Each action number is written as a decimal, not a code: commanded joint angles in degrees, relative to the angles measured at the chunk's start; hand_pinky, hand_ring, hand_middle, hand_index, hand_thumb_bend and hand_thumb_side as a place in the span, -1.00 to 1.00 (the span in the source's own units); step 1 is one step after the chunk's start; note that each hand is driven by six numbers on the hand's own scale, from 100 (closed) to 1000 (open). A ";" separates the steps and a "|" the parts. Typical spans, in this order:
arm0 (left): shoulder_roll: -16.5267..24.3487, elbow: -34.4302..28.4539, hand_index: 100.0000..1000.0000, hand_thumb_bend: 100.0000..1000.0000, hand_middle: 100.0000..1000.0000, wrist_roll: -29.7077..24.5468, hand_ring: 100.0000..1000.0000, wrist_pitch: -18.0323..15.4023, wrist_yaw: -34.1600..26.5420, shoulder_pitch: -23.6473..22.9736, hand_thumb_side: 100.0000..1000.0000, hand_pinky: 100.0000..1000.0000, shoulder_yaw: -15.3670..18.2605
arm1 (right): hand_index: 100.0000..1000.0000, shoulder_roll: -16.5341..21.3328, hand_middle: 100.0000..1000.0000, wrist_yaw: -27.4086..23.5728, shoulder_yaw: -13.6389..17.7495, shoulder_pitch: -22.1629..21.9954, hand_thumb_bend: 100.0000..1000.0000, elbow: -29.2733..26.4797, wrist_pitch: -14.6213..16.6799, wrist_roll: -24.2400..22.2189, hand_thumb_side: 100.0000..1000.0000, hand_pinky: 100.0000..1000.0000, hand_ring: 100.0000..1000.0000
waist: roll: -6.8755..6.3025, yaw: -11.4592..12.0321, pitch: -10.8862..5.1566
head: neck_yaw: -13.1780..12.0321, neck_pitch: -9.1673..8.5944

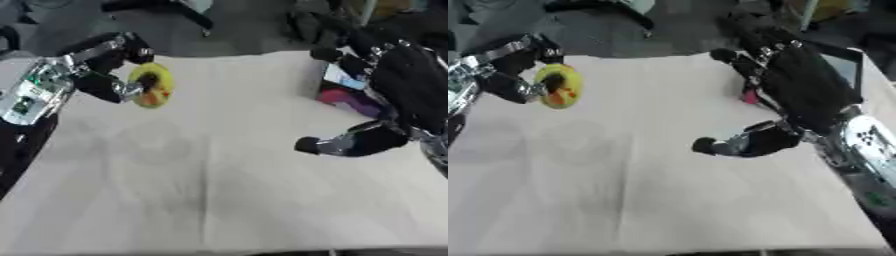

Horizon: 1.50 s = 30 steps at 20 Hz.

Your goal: Pick up the objects with one hand, pass them to the other hand, and then place them into the box on the other side of the table.

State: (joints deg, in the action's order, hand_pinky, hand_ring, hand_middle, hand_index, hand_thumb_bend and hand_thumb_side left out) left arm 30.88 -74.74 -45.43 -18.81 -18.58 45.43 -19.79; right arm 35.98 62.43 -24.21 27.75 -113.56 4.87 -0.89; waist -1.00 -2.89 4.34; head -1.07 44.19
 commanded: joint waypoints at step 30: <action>-14.94 4.04 -0.28 -1.00 -0.51 -6.54 -0.43 -3.07 7.97 9.83 -0.68 -0.04 -8.36 | 0.63 -4.92 1.00 -0.12 -4.28 8.86 0.17 -1.03 2.07 -5.19 1.00 0.60 0.48 | -0.40 2.12 2.54 | -1.16 -2.12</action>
State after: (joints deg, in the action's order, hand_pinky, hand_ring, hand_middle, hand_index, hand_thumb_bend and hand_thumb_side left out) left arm 15.80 -69.81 -46.88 -17.36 -9.97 53.66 -28.35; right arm 30.88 62.02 -28.76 35.78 -113.57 6.93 -5.91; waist -1.45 -0.71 7.55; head -2.03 42.69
